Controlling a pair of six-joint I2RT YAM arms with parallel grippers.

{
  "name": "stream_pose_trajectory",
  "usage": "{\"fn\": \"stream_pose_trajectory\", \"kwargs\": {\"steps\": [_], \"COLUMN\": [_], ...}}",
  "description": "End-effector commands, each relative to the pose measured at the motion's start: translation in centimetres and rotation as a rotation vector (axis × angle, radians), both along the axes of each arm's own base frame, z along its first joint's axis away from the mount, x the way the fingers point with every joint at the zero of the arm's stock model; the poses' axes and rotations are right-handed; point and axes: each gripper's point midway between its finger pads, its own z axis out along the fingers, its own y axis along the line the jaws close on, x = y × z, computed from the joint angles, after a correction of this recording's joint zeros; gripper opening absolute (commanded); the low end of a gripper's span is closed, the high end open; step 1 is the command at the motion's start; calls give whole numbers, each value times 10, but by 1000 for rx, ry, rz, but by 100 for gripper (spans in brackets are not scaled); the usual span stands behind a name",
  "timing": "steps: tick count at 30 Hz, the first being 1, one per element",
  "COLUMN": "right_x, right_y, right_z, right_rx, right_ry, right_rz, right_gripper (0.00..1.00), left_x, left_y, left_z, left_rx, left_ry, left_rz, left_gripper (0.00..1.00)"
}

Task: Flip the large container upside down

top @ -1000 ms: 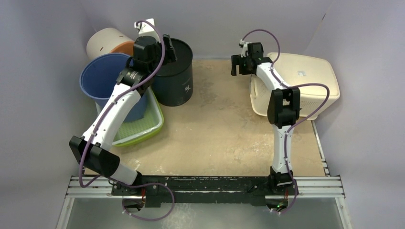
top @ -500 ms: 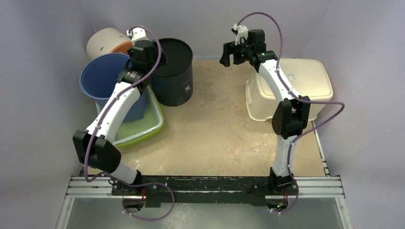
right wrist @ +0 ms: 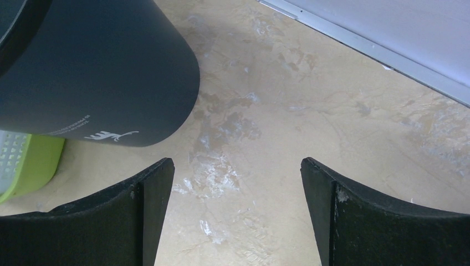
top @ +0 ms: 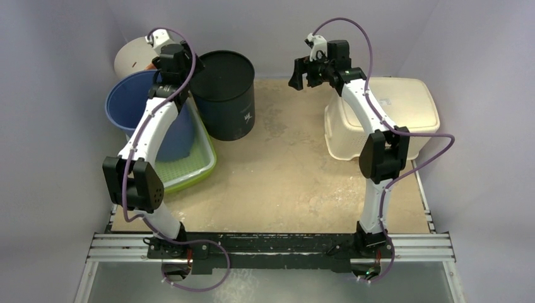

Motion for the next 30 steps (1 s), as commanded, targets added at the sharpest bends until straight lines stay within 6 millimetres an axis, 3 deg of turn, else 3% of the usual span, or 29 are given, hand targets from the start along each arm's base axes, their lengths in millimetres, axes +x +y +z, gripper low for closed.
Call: {"fn": "stream_pose_trajectory", "kwargs": {"steps": [1, 10, 21, 27, 30], "right_x": [-7, -13, -15, -12, -10], "right_y": [1, -1, -2, -5, -8], "right_z": [37, 35, 30, 34, 46], "right_rx": [32, 21, 9, -1, -6], "right_ry": [-61, -51, -42, -54, -79], "right_rz": [10, 12, 12, -4, -22], "right_gripper": [87, 87, 87, 86, 87], "left_x": [14, 33, 36, 45, 46], "left_y": [-9, -34, -20, -43, -52], "left_z": [10, -2, -26, -40, -32], "left_rx": [-100, -149, -82, -158, -187], "left_ry": [-61, -30, 70, 83, 50], "left_rz": [-57, -179, -112, -207, -249], "left_gripper": [71, 71, 70, 70, 69]}}
